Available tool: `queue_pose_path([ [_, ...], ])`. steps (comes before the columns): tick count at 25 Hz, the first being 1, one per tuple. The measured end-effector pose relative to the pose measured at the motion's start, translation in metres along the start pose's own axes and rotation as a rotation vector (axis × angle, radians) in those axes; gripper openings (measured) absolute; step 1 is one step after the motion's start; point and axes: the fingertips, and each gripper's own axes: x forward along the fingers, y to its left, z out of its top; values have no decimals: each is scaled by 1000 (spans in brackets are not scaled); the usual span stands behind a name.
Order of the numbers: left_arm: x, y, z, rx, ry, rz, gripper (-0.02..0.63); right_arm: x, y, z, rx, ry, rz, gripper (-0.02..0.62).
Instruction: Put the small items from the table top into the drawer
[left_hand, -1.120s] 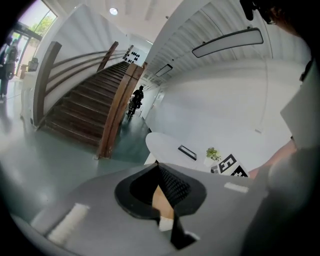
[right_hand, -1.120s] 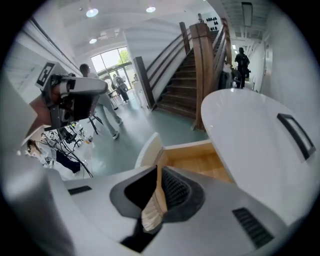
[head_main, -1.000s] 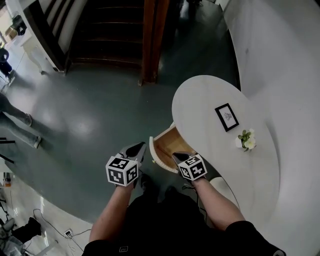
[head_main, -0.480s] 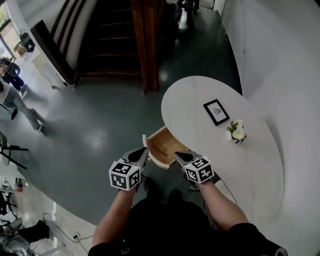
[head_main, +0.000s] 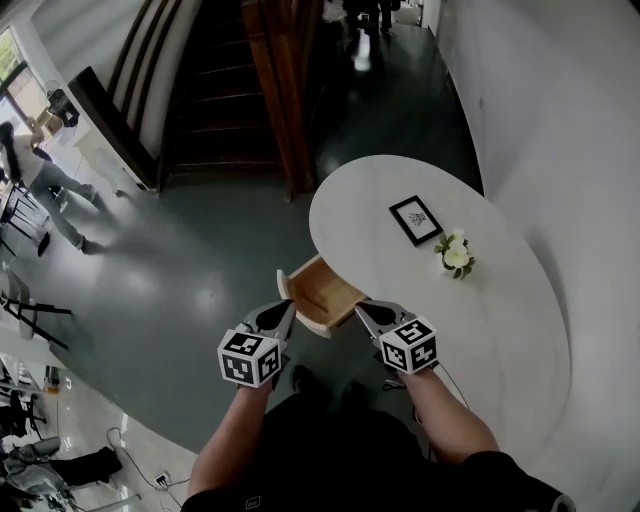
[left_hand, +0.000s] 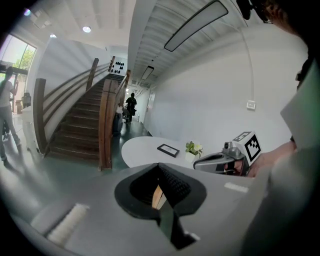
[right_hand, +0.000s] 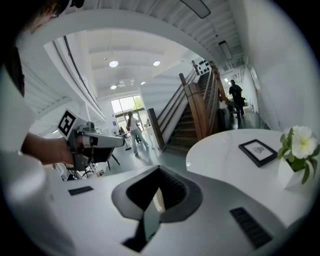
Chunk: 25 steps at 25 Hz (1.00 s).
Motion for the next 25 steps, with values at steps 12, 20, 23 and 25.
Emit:
queue_pose_path([
  [12,-27,10,52,69,-90,4,11,-37,-3,75,-61,-189,-72,11],
  [20,-65,44,76,104,-140,-22,11,-5,40,111,-83,-235,-51,11],
  [23,-75,62,88,119,-165,-20,11,-1,54,131,-89,-275,-48,11],
  [25,-78,72,94,128,-177,-15,11,-3,62,141,-100,-294,-48,11],
])
